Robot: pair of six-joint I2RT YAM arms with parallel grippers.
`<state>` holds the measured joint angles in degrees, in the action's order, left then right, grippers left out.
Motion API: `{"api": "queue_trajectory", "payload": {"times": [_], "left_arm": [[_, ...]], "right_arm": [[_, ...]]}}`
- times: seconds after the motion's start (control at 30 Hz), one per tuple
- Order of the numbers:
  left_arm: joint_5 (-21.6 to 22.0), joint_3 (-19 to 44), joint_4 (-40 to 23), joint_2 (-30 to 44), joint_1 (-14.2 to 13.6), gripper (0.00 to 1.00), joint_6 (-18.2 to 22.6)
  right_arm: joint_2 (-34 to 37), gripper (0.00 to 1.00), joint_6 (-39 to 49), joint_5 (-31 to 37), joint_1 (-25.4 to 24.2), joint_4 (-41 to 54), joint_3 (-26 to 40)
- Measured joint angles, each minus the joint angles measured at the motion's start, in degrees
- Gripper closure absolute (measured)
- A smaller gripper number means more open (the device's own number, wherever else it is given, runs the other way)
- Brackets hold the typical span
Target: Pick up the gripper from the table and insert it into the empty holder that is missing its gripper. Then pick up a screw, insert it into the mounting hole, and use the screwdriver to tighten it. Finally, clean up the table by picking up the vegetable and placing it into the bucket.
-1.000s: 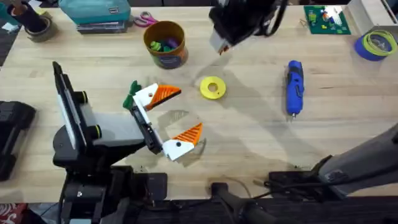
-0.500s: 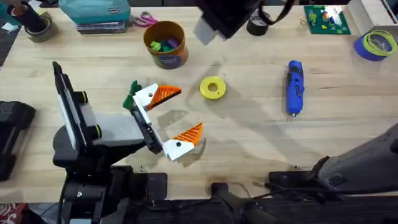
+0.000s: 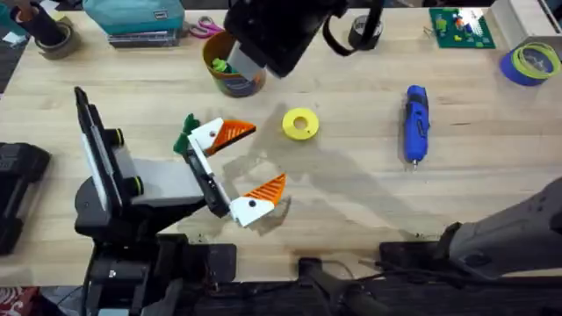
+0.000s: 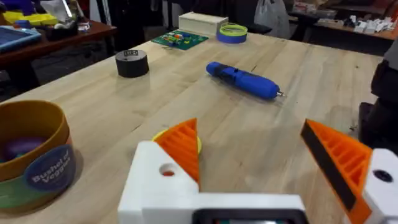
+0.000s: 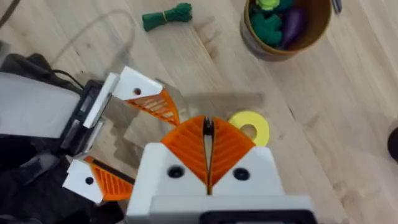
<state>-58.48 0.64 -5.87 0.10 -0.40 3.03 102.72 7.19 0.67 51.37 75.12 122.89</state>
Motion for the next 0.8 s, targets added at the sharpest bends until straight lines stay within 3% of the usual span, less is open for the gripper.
{"api": "queue_trajectory", "payload": {"times": [0.8], "left_arm": [[0.0, 0.0, 0.0, 0.0, 0.0, 0.014, 0.0]], "right_arm": [[0.5, 0.996, 6.2, 0.0, 8.0, -2.3, 1.9]]}}
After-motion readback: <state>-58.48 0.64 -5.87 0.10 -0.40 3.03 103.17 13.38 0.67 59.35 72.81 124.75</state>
